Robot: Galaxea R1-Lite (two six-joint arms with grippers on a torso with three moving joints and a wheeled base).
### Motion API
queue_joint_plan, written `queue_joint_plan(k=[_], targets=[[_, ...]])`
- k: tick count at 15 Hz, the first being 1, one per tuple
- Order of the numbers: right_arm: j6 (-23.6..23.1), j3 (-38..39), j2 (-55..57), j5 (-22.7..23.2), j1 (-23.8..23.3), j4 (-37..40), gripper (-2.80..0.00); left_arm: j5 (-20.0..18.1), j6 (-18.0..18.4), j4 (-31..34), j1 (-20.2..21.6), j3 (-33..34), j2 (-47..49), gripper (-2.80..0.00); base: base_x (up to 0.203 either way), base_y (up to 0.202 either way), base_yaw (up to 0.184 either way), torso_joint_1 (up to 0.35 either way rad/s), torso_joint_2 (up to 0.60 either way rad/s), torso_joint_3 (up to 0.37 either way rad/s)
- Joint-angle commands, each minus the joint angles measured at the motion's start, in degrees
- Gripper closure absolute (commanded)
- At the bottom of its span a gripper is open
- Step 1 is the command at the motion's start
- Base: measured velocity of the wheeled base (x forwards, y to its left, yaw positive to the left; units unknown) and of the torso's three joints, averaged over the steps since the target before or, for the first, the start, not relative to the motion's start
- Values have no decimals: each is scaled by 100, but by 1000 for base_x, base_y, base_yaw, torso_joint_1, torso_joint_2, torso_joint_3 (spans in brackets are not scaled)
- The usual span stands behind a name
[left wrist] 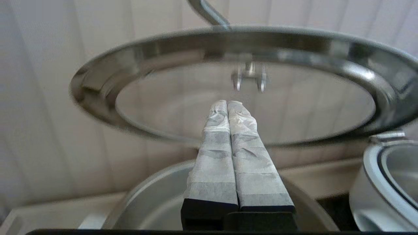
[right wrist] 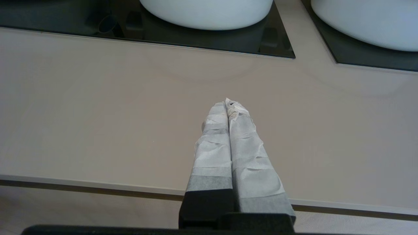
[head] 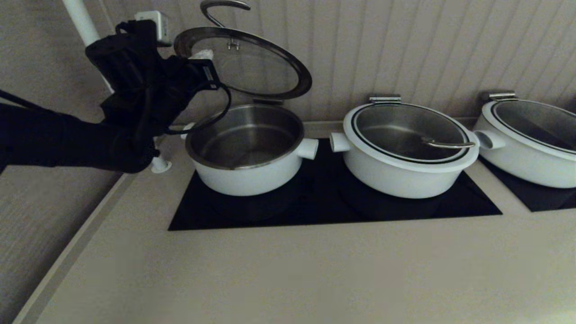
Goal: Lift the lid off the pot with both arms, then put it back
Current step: Close the pot lid
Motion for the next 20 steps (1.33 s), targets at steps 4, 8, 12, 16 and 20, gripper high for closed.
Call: queue_joint_plan(k=[4, 8, 12, 16, 20], targets=[[-5, 0, -1, 6, -5, 1, 0, 5, 3, -18, -1, 835, -700, 0, 0, 0, 0, 0, 0, 0], [-5, 0, -1, 6, 4, 4, 0, 1, 165, 38, -1, 969, -967, 0, 0, 0, 0, 0, 0, 0], [-5, 0, -1, 14, 4, 5, 0, -6, 174, 256, -1, 960, -1122, 0, 0, 0, 0, 0, 0, 0], [-5, 0, -1, 6, 1, 0, 0, -14, 174, 277, -1, 1136, -1301, 0, 0, 0, 0, 0, 0, 0], [-5, 0, 6, 6, 2, 2, 0, -14, 174, 277, -1, 1391, -1504, 0, 0, 0, 0, 0, 0, 0]])
